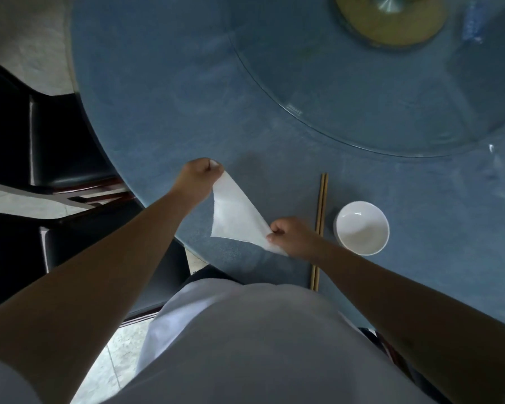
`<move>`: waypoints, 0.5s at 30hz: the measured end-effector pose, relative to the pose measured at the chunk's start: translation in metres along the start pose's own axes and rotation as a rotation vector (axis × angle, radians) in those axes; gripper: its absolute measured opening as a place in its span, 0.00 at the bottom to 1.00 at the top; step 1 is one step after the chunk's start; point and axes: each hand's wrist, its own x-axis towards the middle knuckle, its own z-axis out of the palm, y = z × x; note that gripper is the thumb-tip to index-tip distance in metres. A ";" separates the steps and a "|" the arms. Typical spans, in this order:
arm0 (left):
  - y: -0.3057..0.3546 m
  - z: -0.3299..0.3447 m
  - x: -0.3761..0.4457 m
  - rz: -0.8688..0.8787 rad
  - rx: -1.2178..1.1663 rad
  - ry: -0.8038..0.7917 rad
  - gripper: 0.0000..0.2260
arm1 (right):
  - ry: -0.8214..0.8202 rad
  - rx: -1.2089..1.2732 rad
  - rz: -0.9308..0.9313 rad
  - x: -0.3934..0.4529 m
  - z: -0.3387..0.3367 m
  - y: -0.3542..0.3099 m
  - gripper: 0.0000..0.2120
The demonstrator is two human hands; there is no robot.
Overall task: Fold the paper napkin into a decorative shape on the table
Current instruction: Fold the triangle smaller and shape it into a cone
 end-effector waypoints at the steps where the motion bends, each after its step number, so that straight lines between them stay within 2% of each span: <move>1: 0.004 0.006 0.004 0.015 0.028 -0.002 0.10 | -0.003 0.060 0.027 -0.004 0.003 0.001 0.06; 5: 0.018 0.034 0.020 0.090 0.192 -0.042 0.13 | 0.027 0.188 0.118 -0.016 0.013 0.005 0.14; 11: 0.037 0.074 0.037 0.160 0.442 -0.124 0.14 | 0.065 0.113 0.235 -0.021 0.018 0.016 0.07; 15: 0.045 0.088 0.038 0.258 0.565 -0.199 0.06 | 0.119 0.172 0.261 -0.026 0.022 0.020 0.12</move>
